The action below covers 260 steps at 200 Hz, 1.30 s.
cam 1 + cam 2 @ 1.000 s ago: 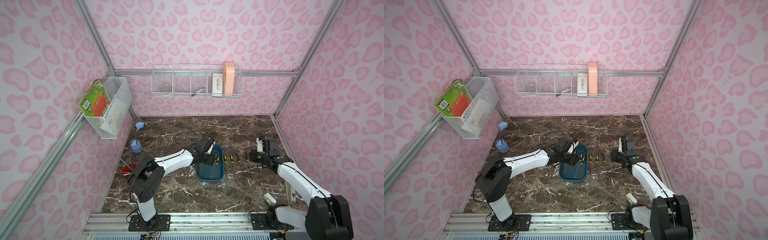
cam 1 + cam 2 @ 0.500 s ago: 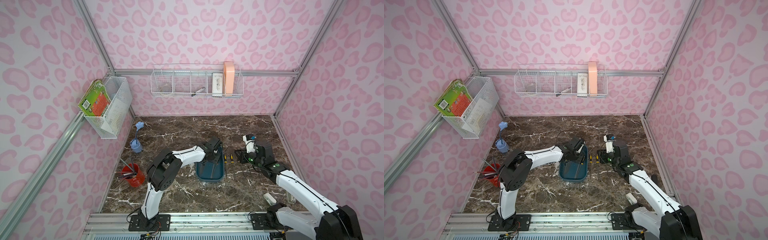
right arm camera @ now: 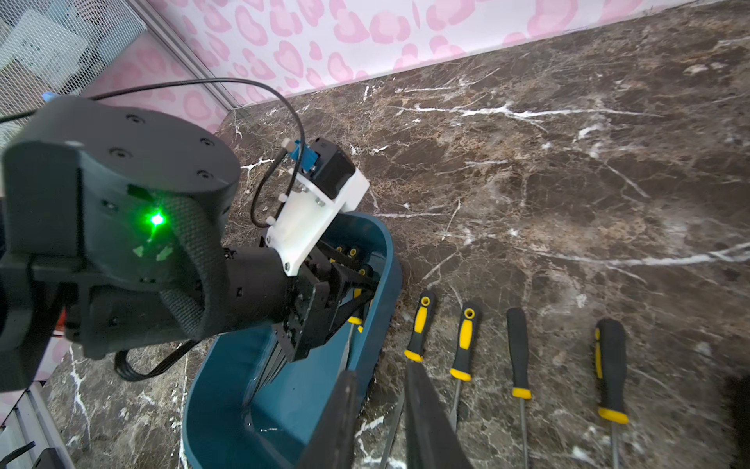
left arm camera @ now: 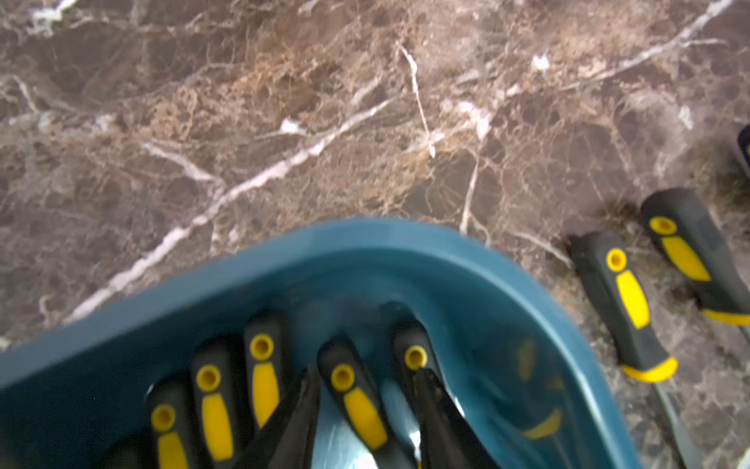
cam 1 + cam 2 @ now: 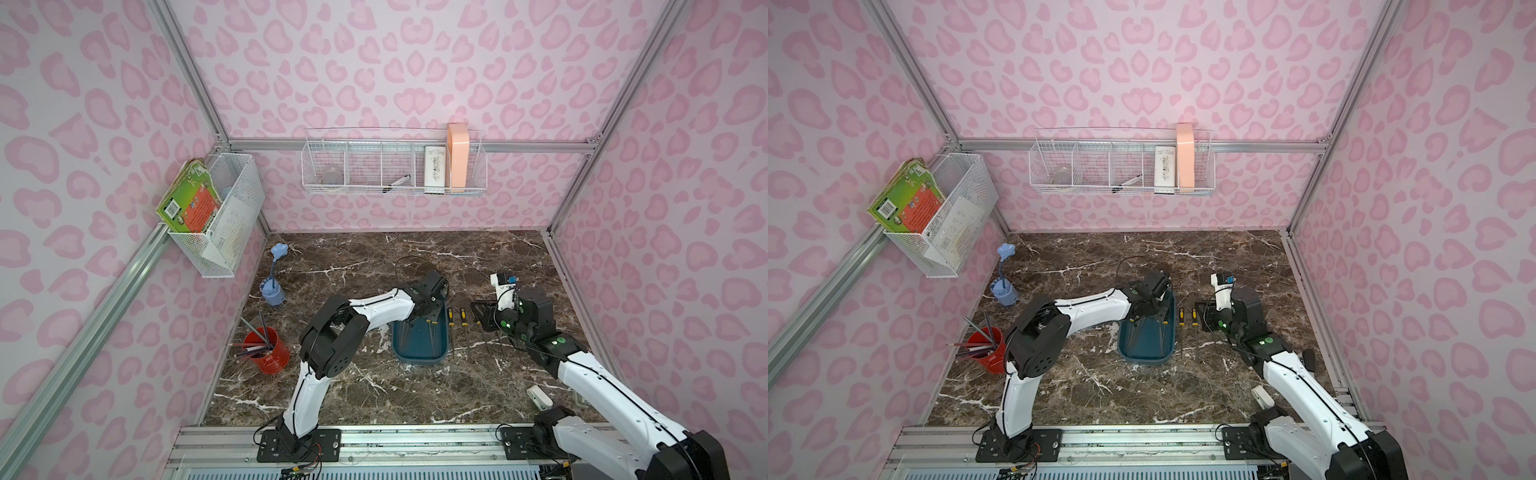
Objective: Take the file tool out of the storage box
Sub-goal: Place the file tool at the center of the board, then pick up the file tool from the storage box.
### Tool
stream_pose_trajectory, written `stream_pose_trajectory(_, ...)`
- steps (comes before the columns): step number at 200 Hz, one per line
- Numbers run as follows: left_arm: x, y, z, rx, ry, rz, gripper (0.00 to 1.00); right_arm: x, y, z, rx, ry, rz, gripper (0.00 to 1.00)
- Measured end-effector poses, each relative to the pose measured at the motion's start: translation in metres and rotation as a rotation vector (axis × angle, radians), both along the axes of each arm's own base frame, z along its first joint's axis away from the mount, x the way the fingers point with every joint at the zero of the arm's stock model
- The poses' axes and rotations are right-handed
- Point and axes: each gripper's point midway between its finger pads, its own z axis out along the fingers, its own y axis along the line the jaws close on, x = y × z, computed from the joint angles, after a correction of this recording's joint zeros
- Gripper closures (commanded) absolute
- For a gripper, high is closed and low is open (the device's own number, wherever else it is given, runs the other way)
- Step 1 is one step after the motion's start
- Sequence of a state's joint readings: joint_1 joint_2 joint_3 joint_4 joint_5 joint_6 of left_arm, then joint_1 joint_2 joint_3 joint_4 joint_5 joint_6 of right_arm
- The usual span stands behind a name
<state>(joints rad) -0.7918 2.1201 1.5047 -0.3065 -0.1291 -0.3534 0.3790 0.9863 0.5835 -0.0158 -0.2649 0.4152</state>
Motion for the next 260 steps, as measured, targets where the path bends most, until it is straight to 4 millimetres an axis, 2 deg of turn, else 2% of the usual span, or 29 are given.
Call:
stream_pose_trajectory(33, -0.002, 0.005, -0.001, 0.017, -0.001, 0.007, 0.69, 0.000, 0.000, 0.000, 0.003, -0.002, -0.001, 0.77)
stream_pose_trajectory(88, -0.007, 0.013, -0.007, 0.038, 0.014, 0.022, 0.66, 0.000, 0.000, -0.001, 0.004, -0.003, -0.001, 0.77)
stream_pose_trajectory(118, -0.002, 0.007, -0.007, 0.034, 0.016, 0.019, 0.66, 0.000, 0.001, -0.003, 0.004, 0.005, 0.002, 0.77)
stream_pose_trajectory(151, -0.005, 0.009, -0.011, 0.048, 0.030, 0.017, 0.74, 0.000, 0.001, -0.002, 0.005, 0.002, 0.003, 0.77)
stream_pose_trajectory(167, -0.006, 0.010, -0.013, 0.054, 0.035, 0.018, 0.73, 0.000, 0.001, -0.001, 0.008, 0.001, 0.002, 0.77)
stream_pose_trajectory(180, -0.006, 0.010, -0.013, 0.057, 0.037, 0.018, 0.69, -0.001, 0.001, -0.001, 0.010, -0.002, 0.002, 0.77)
stream_pose_trajectory(201, -0.004, 0.011, -0.013, 0.082, 0.037, 0.029, 0.71, -0.001, 0.001, -0.001, 0.011, -0.004, 0.001, 0.77)
stream_pose_trajectory(216, -0.003, 0.011, -0.014, 0.089, 0.038, 0.032, 0.74, -0.001, 0.001, 0.000, 0.012, -0.006, 0.001, 0.77)
stream_pose_trajectory(238, -0.004, 0.011, -0.014, 0.087, 0.041, 0.030, 0.88, -0.001, 0.001, -0.001, 0.013, -0.004, 0.000, 0.77)
stream_pose_trajectory(260, -0.004, 0.009, -0.014, 0.076, 0.045, 0.025, 0.95, -0.002, 0.000, -0.002, 0.012, -0.001, 0.000, 0.77)
